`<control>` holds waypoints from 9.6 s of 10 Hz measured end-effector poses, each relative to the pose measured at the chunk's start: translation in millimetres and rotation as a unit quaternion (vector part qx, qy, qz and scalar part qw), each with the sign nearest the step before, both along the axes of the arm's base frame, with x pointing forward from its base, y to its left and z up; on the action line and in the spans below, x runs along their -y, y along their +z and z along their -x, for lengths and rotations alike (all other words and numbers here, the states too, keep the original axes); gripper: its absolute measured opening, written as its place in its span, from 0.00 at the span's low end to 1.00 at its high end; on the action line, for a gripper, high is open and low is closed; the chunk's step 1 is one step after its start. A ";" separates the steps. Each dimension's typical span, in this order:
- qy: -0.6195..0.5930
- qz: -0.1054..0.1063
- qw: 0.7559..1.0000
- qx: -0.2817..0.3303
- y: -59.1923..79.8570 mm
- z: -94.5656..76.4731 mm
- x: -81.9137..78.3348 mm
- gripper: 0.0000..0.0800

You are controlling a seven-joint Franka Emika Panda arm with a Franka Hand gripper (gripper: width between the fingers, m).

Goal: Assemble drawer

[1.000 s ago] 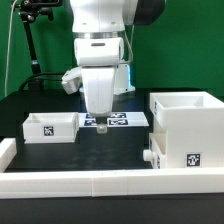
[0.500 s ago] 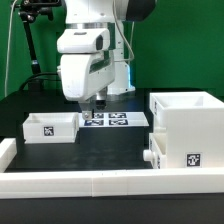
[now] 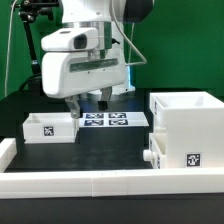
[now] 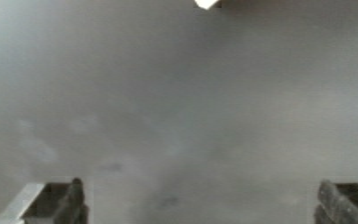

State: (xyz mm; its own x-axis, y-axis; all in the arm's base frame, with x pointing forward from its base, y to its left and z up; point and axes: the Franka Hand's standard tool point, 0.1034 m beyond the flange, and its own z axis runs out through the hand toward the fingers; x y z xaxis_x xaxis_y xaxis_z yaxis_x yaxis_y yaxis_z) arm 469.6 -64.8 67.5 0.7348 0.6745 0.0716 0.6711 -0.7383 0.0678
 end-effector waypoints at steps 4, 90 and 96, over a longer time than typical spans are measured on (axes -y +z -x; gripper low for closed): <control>-0.237 -0.022 0.971 0.012 -8.3 31.9 19.2 0.81; 0.375 0.000 0.925 -0.066 -6.9 -69.6 -66.1 0.05; 0.397 0.005 0.915 -0.068 -2.4 -62.2 -62.3 0.05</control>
Offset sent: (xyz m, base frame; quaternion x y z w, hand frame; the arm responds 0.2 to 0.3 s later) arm -0.0241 -0.0359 -0.0082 -0.0227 -0.0353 0.3002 0.9530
